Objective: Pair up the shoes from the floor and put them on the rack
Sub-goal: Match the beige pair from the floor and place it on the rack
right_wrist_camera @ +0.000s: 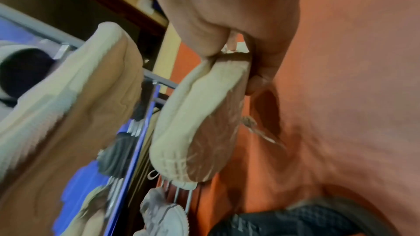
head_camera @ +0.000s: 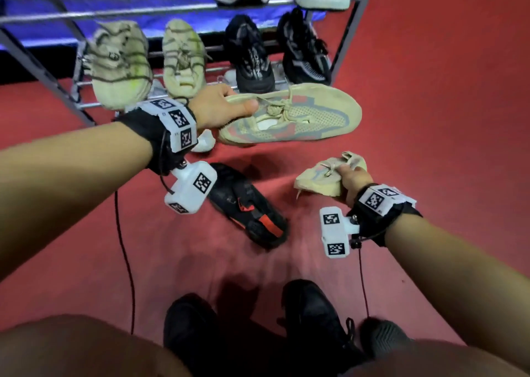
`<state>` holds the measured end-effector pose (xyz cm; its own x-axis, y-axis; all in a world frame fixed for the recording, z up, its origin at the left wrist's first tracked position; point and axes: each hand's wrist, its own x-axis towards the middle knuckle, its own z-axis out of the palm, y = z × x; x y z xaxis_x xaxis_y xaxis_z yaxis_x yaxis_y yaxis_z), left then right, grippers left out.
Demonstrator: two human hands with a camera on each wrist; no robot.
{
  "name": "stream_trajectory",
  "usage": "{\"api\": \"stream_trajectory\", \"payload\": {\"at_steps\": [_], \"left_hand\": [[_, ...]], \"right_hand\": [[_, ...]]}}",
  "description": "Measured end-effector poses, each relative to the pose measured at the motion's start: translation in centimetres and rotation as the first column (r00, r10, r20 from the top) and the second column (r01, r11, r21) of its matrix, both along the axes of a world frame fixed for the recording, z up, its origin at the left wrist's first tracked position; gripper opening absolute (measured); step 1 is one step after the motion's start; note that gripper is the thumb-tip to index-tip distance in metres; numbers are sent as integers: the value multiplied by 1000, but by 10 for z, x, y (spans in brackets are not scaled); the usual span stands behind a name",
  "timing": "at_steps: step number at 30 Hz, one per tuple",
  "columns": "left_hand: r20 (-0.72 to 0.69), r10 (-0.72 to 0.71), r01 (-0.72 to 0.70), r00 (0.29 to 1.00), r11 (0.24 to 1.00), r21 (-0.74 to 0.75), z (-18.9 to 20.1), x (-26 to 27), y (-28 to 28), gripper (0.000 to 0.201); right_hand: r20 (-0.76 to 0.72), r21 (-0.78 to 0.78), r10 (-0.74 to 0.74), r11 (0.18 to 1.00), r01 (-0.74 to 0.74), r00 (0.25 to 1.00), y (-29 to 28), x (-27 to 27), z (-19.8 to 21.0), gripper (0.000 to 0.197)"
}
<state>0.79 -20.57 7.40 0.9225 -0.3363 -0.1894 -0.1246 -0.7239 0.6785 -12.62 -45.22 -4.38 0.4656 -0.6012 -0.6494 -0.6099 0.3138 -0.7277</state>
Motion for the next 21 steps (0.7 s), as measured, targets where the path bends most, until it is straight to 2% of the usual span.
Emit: {"api": "stream_trajectory", "payload": {"at_steps": [3,7,10,14,19,21], "left_hand": [[58,28,-26,998,999,-36,45,1,10,35],[59,106,-91,993,972,-218,86,2,29,31],[81,179,-152,980,952,-267,116,2,42,35],[97,240,-196,966,922,-334,143,-1,65,45],[23,374,-321,927,825,-465,167,-11,99,43],[-56,376,-351,925,791,-501,171,-16,114,56]], "right_hand": [[95,-97,65,994,-56,993,1,9,47,49],[255,-142,82,989,-46,963,14,23,113,30],[336,-148,82,988,-34,938,26,30,155,38],[435,-119,87,992,-39,896,40,33,202,34],[543,-57,103,995,-85,833,57,34,241,22],[590,-32,93,995,-91,802,68,36,253,22]]}}
